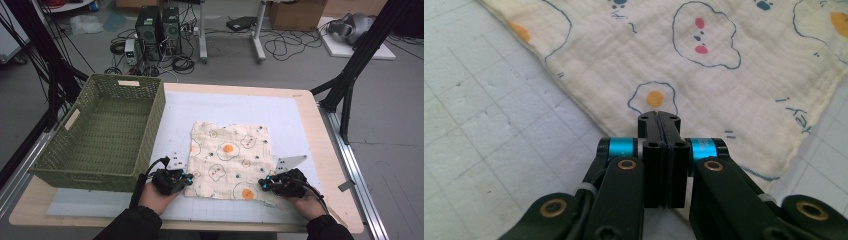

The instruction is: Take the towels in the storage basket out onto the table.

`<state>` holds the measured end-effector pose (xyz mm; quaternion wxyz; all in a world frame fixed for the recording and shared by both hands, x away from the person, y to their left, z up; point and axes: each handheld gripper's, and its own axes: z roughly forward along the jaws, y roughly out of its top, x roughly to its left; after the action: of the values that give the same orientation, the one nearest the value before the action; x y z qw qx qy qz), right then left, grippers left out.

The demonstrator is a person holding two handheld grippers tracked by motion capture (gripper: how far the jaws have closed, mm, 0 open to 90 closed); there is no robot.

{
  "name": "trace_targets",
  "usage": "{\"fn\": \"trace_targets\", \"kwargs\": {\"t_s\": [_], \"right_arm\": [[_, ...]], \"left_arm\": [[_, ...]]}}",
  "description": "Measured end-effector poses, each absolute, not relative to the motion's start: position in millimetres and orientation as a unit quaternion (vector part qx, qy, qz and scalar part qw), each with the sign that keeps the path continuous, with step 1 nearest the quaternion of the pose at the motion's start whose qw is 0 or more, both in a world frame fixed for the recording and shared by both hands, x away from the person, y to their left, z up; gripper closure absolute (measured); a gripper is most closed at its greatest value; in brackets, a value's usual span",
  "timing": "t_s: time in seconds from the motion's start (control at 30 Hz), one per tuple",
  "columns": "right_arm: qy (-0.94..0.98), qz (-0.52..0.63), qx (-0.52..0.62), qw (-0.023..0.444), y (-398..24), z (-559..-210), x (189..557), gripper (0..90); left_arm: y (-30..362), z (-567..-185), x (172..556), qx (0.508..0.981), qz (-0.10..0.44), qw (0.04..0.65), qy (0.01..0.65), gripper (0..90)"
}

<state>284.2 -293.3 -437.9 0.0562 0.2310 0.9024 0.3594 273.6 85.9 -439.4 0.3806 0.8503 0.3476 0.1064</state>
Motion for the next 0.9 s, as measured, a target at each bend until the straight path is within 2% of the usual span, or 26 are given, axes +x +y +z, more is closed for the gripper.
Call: {"fn": "trace_targets", "kwargs": {"t_s": [0.3,0.63,0.9], "right_arm": [[0.902,0.368,0.225,0.028,-297.9,-436.5,274.5,87.9],[0.876,0.406,0.255,0.047,-302.6,-428.9,291.1,68.5],[0.856,0.435,0.274,0.052,-306.0,-424.6,310.5,52.6]], "left_arm": [[94.5,-436.8,252.7,0.854,0.094,0.384,0.337,88.9],[94.5,-431.2,276.6,0.823,0.114,0.428,0.356,71.2],[86.4,-432.8,296.4,0.809,0.112,0.445,0.368,63.9]]}}
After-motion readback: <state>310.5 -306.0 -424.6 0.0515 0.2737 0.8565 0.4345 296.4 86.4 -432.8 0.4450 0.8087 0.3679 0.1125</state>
